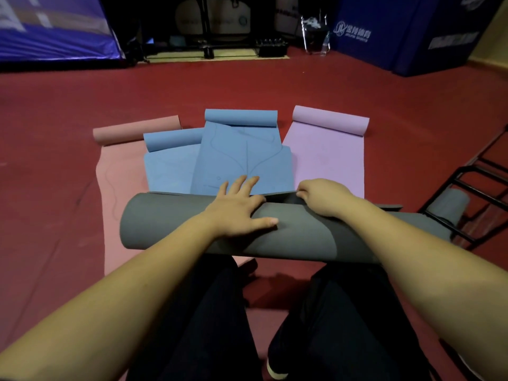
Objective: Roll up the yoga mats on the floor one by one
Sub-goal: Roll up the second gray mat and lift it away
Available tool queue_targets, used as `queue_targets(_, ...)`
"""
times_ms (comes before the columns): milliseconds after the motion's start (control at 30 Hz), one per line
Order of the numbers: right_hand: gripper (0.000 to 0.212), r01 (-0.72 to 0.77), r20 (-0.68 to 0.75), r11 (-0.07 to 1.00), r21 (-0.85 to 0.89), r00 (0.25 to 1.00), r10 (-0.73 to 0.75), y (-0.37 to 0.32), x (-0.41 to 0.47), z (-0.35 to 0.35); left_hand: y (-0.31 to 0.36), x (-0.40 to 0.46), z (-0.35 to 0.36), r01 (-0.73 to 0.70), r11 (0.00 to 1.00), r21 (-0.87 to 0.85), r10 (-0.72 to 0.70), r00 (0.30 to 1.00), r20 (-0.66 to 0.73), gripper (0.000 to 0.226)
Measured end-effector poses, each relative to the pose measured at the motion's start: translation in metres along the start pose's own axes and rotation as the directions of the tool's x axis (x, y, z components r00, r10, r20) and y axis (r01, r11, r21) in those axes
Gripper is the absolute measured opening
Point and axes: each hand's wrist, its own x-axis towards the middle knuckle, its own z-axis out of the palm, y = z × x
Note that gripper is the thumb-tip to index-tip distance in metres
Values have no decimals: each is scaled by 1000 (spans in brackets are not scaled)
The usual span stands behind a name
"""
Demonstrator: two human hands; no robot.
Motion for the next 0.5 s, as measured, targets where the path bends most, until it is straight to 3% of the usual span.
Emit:
queue_targets(100, 28, -2, -34, 1000, -11, 999, 1, 2, -6, 5, -2, 9, 1, 49, 993, -108, -51, 999, -15, 77)
queue_targets(233, 29, -29, -6, 999, 26, 1000, 29, 1, -9, 7, 2, 18, 5, 114, 993, -42, -114, 993, -1, 71)
queue_targets(367, 44, -75, 99, 987, 140, 993, 61, -6, -17, 10, 0, 26, 7, 158, 987, -24, -159, 987, -24, 61)
queue_targets(500, 64, -100, -17, 994, 45, 995, 101, -22, -22, 30, -2, 33, 9, 217, 974, -70, -221, 974, -54, 58)
